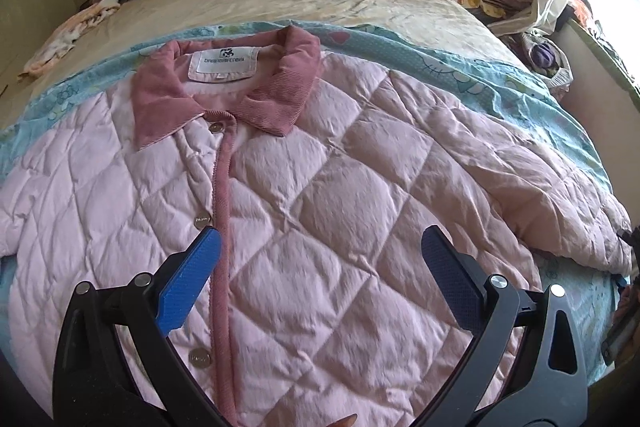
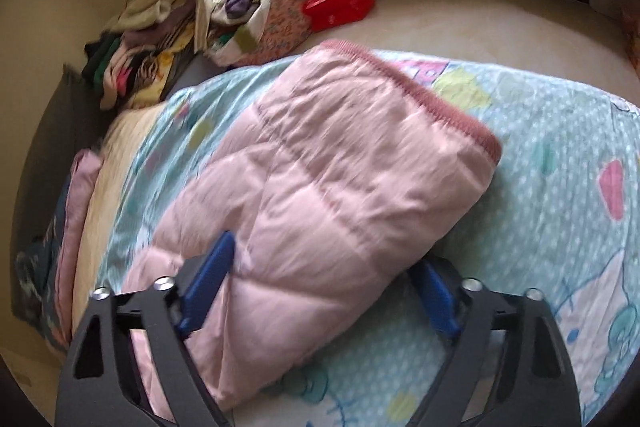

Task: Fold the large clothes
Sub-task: 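Reach the right tool to the jacket sleeve cuff and close on it, then lift the sleeve with the right tool and carry it across the jacket body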

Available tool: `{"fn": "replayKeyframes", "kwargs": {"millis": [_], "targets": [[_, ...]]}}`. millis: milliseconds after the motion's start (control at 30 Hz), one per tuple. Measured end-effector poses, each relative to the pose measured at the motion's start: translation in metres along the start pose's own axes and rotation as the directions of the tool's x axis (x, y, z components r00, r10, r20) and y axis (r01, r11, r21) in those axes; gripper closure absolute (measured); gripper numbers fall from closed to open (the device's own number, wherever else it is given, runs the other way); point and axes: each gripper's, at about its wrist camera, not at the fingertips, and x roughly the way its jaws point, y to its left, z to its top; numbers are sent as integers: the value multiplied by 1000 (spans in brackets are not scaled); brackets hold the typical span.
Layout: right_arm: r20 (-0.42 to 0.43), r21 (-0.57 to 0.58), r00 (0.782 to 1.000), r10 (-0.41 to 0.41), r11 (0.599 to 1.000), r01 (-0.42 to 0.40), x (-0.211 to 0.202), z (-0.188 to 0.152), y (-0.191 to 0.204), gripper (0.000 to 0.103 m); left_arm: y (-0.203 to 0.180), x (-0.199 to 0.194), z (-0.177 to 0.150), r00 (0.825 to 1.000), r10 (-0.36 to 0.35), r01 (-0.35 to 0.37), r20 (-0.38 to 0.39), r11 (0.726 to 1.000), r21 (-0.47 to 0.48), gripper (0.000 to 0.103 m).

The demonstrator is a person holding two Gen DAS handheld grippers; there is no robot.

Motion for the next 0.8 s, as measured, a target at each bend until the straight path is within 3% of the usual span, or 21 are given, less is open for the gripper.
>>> {"fn": "replayKeyframes", "kwargs": {"millis": [100, 267, 533, 800], "targets": [[40, 27, 998, 39, 999, -40, -3, 5, -3, 56, 3, 2, 2, 1000, -3, 3, -3, 1000, -6, 9], [101, -91, 987, 127, 989, -118, -31, 11, 23, 73, 7, -5, 7, 1000, -5, 5, 1, 1000, -12, 9], [146, -373, 942, 301, 899, -229, -99, -1, 111, 78, 21, -38, 19, 999, 7, -7, 52, 1000, -16, 9], [122, -546, 897, 425, 783, -297, -155, -24, 192, 84, 50, -74, 36, 995, -40, 44, 96, 998, -36, 9]]}}
